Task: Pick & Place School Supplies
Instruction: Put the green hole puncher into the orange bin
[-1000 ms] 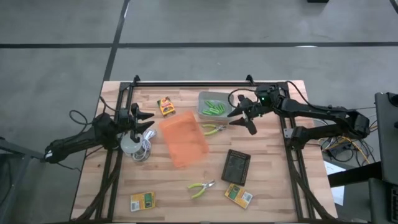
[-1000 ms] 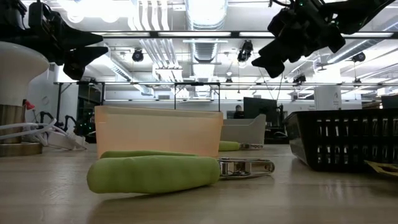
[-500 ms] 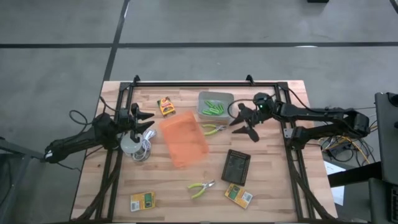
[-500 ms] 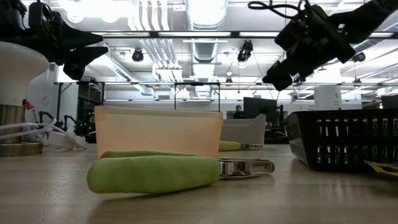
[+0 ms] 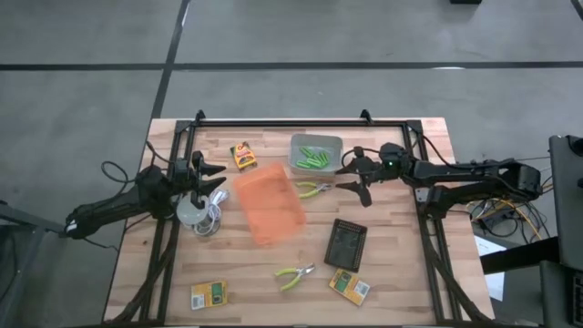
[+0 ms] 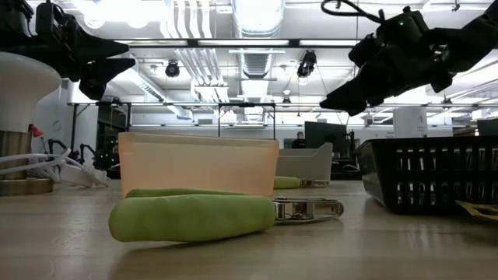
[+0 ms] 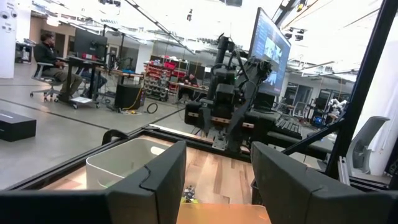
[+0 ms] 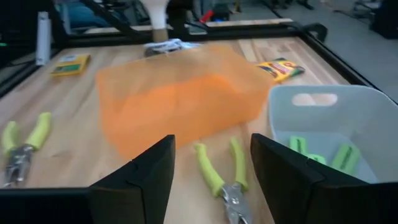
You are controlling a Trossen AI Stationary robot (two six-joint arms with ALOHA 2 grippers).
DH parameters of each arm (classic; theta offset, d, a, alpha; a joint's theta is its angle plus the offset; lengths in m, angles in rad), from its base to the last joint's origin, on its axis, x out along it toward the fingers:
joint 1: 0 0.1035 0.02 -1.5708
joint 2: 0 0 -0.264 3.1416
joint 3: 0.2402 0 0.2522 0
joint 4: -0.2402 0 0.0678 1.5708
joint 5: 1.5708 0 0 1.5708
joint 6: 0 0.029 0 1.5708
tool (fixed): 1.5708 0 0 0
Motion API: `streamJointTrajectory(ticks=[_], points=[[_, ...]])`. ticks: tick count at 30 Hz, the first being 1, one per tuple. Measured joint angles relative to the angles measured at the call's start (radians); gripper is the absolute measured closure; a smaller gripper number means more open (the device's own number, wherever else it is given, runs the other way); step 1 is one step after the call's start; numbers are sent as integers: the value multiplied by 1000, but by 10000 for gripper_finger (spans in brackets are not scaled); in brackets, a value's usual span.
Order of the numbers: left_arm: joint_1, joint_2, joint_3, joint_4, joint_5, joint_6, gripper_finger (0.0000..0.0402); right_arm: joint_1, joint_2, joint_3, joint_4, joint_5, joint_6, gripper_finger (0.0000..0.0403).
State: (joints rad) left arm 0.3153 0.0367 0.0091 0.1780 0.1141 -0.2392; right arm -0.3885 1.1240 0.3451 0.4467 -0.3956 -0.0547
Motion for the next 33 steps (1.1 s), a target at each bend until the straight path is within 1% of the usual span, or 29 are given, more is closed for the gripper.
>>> streamJointTrajectory(ticks=[4,9,13,17,22,27,31,33], points=[[0,0,0,0,0,0,213,0,63,25,-1,6,-6,187],[0,0,0,0,0,0,213,0,223,77,0,5,-5,182],[0,0,0,0,0,0,213,0,340,118,0,-44,-11,181],[0,0,0,0,0,0,214,0,412,141,9,-47,-54,181],[0,0,0,0,0,0,214,0,451,152,9,-45,-102,181],[0,0,0,0,0,0,214,0,455,150,-7,-43,-146,181],[0,0,0,0,0,0,213,0,453,148,-9,9,-162,181],[0,0,0,0,0,0,214,0,444,147,-10,12,-163,181]])
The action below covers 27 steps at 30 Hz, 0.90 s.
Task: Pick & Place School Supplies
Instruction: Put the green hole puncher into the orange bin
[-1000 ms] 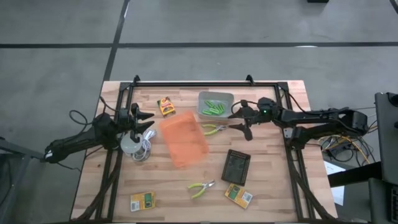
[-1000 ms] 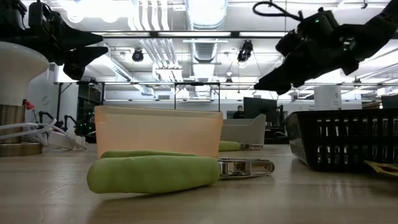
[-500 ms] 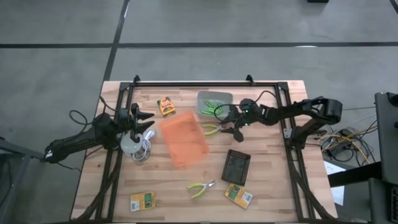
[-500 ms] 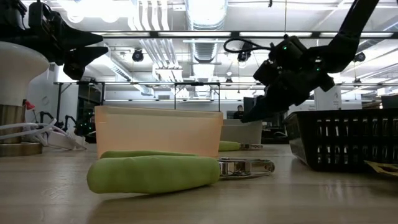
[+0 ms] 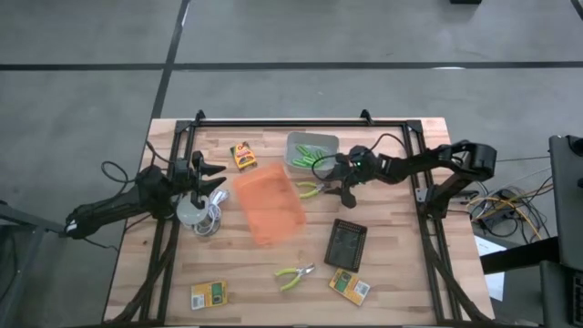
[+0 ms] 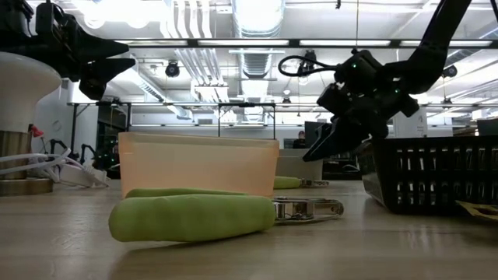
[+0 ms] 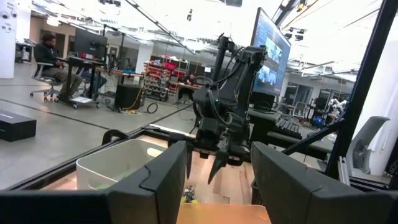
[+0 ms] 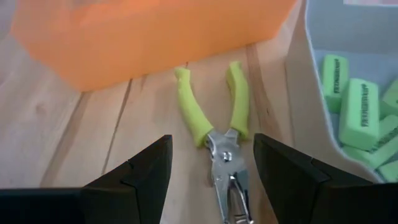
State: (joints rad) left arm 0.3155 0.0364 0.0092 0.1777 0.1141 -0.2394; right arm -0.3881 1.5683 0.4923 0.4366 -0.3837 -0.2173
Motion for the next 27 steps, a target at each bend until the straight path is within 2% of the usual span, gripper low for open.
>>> streamJointTrajectory(ticks=[6,9,14,27], points=[[0,0,0,0,0,0,214,33,-56,-3,-127,24,-43,181],[0,0,0,0,0,0,213,64,-83,-3,-180,112,-55,181],[0,0,0,-1,0,0,213,113,-89,4,-171,257,-22,181],[0,1,0,1,0,0,213,128,25,58,-170,283,6,181]])
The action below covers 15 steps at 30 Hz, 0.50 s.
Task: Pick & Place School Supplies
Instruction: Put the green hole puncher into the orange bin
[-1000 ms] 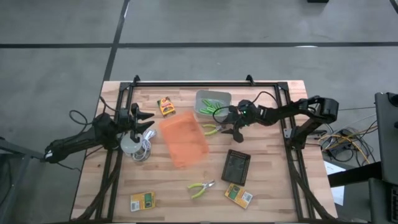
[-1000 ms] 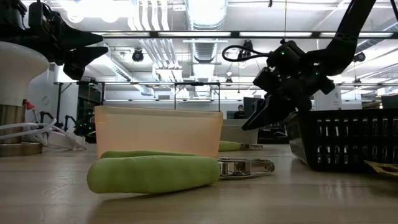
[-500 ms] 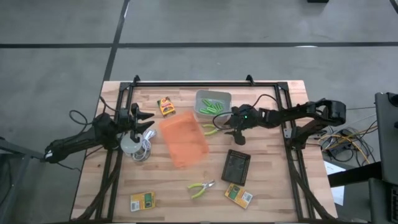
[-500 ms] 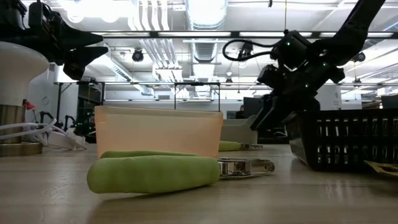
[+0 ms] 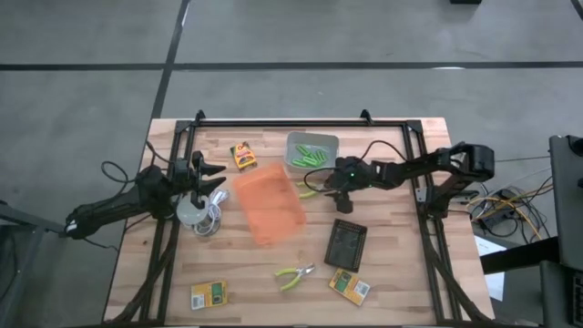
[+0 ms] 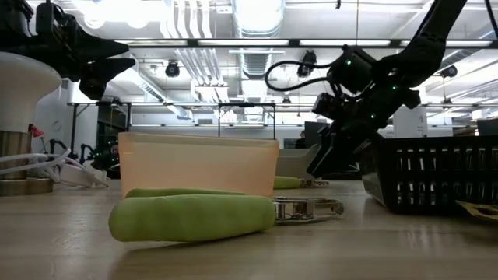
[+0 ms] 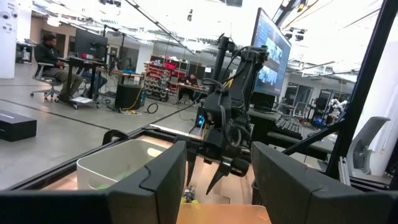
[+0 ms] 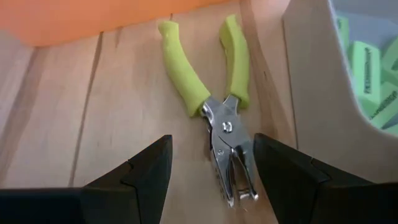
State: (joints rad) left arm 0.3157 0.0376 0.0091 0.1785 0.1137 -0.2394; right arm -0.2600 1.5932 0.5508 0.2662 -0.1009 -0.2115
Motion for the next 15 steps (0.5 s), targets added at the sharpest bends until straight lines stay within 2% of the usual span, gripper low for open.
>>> streamJointTrajectory(ticks=[7,15], points=[[0,2,0,-1,0,0,214,1,64,18,10,4,-2,181],[0,2,0,-1,0,0,213,0,67,21,10,3,-3,181]])
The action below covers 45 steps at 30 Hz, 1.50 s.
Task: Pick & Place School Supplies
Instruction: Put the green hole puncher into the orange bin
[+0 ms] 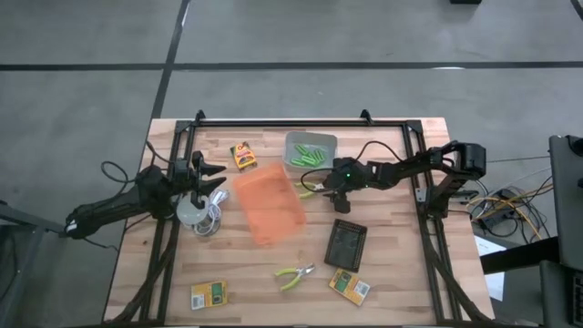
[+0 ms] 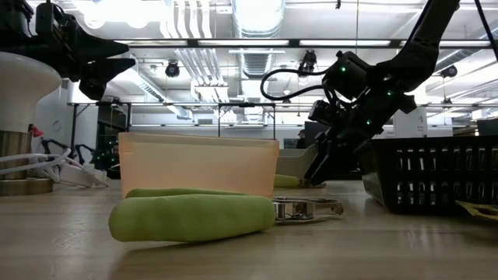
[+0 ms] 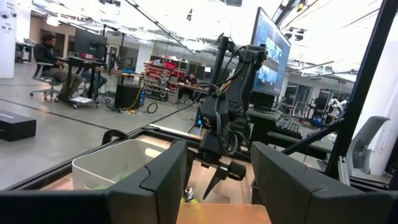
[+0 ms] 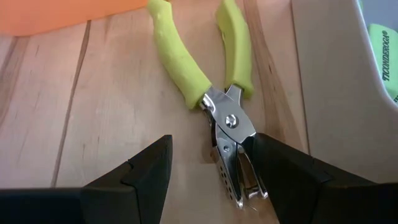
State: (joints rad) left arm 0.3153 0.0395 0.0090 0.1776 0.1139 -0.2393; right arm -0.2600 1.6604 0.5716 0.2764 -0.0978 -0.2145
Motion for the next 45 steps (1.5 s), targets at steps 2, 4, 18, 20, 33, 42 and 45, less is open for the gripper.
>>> streamJointTrajectory(ticks=[2,4,18,20,33,42,45], points=[[0,0,0,0,0,0,214,0,0,0,1,0,-2,181],[0,0,0,0,0,0,213,0,0,0,1,1,0,181],[0,0,0,0,0,0,213,11,-52,-4,-7,75,-10,181],[0,0,0,0,0,0,213,12,-39,-4,-13,74,-10,181],[0,0,0,0,0,0,213,11,2,-3,-7,71,-2,182],[0,0,0,0,0,0,214,11,2,-3,-8,59,44,235],[0,0,0,0,0,0,213,12,3,-3,-8,54,48,263]])
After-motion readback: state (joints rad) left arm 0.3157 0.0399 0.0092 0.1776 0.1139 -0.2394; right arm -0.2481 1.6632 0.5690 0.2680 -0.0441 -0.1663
